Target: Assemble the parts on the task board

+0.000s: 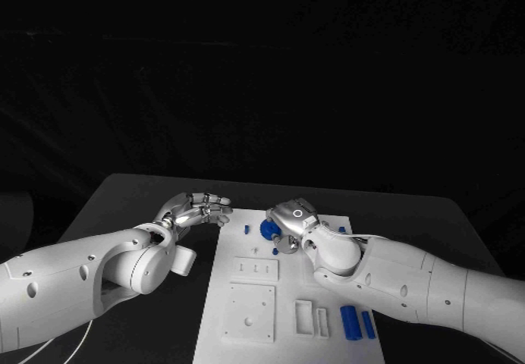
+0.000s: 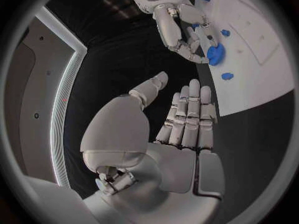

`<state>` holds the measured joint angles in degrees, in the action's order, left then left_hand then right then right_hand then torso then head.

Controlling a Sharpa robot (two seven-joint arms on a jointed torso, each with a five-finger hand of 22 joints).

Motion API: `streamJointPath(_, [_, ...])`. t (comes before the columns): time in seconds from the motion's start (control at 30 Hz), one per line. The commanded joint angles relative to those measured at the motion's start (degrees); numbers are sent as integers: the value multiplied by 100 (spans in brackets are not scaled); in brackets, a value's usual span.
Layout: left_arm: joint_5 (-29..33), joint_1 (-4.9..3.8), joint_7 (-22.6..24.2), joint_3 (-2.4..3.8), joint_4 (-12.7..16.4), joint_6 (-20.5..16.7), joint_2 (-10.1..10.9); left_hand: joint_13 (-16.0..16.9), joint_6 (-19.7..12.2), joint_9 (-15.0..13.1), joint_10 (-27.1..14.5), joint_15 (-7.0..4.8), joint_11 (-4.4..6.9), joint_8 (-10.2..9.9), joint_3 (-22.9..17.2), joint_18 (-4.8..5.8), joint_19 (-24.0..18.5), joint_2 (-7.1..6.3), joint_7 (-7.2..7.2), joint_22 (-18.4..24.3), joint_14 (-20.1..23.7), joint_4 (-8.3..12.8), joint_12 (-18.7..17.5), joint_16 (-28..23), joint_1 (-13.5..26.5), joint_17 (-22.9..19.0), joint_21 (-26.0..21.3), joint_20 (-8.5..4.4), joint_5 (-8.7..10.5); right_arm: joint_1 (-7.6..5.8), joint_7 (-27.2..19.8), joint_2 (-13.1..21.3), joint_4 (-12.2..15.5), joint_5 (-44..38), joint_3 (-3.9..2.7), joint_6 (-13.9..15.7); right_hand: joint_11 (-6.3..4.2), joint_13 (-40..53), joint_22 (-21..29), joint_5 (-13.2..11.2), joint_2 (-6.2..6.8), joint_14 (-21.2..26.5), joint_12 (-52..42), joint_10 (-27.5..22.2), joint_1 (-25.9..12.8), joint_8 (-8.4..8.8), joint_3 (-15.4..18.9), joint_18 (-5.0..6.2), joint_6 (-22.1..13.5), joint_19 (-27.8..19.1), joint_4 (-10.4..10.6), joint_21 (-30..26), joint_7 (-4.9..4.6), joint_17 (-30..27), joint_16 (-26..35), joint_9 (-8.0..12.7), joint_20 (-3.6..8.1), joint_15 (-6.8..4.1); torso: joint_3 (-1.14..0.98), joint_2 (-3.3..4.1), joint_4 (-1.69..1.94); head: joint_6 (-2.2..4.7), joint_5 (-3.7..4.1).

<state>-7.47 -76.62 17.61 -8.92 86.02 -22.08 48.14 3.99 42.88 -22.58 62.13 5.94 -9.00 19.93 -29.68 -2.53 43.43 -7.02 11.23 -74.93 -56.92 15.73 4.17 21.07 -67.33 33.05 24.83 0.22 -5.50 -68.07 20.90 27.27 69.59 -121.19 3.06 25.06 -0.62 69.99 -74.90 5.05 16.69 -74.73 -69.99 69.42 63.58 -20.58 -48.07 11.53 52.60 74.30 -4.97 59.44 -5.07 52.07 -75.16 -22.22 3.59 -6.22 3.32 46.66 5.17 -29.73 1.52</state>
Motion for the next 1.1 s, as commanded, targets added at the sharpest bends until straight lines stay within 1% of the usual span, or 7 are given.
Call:
streamJointPath(0.03, [8, -9, 24, 6, 6, 40, -19, -5, 17, 6, -10, 26, -20, -36, -28, -96, -18, -6, 30, -111, 19, -12, -31, -32, 67, 8, 35, 22, -21, 22, -4, -10, -57, -6, 19, -135, 8, -7, -79, -42, 33, 10, 32, -41, 40, -2, 2, 347, 487, -16, 15, 25, -78, 10, 25, -5, 33, -42, -1, -3, -3, -2, -2])
streamJointPath(0.23, [8, -9, 17, 6, -5, 48, -24, -5, 17, 6, -11, 26, -21, -36, -29, -96, -19, -7, 30, -111, 20, -12, -30, -33, 68, 9, 35, 22, -21, 14, -73, -46, -147, 59, 19, -143, 11, -22, -79, -58, 37, 11, 51, -55, 37, 5, 5, 347, 477, -20, 9, 25, -81, 10, 30, -2, 31, -40, 0, -3, 0, -10, 2])
streamJointPath(0.57, [6, -9, 15, 6, -22, 48, -43, -5, 16, 6, -12, 27, -21, -37, -30, -96, -21, -7, 30, -111, 21, -12, -31, -36, 70, 11, 36, 23, -20, 14, -241, -88, -145, 266, 19, -215, 34, -69, -84, -119, 45, 12, 113, -104, -20, 50, 85, 347, 409, -44, -41, 25, -104, 17, 50, 16, 25, -21, 3, -1, -3, -20, 0])
streamJointPath(0.87, [6, -9, 12, 6, -34, 43, -49, -5, 14, 6, -14, 27, -22, -38, -30, -96, -22, -9, 31, -111, 22, -12, -31, -38, 72, 12, 37, 23, -19, 9, -311, -88, -128, 465, 19, -165, 119, -107, -82, -129, 51, 9, 159, -129, -68, 207, 213, 347, 131, -65, -135, 22, -196, 35, 73, 79, 26, 58, 5, -3, -3, -37, 3])
streamJointPath(0.97, [3, -9, 11, 6, -40, 44, -54, -5, 13, 7, -15, 27, -22, -38, -32, -96, -23, -9, 31, -111, 22, -10, -32, -39, 69, 13, 37, 23, -20, 8, -317, -78, -141, 574, 19, -161, 130, -104, -82, -150, 53, 7, 156, -124, -113, 235, 277, 347, 74, -65, -146, 25, -207, 43, 75, 88, 24, 72, 4, -2, 0, -34, 12])
streamJointPath(1.03, [3, -9, 6, 6, -41, 44, -52, -5, 11, 7, -17, 27, -22, -40, -35, -97, -25, -10, 32, -111, 22, -6, -32, -40, 63, 14, 37, 22, -20, 5, -318, -76, -158, 616, 19, -153, 139, -72, -88, -199, 55, 4, 121, -93, -230, 253, 414, 347, 34, -62, -148, 36, -220, 52, 70, 94, 19, 82, 4, -1, 1, -43, 11])
streamJointPath(1.1, [3, -9, -4, 6, -48, 48, -56, -5, 11, 7, -17, 27, -22, -40, -35, -97, -25, -10, 32, -111, 22, -6, -32, -40, 63, 14, 37, 22, -20, 1, -319, -74, -178, 655, 19, -162, 139, -72, -88, -199, 55, 4, 121, -93, -230, 253, 414, 347, 34, -62, -148, 36, -220, 52, 70, 94, 19, 82, 5, -1, -1, -39, 7])
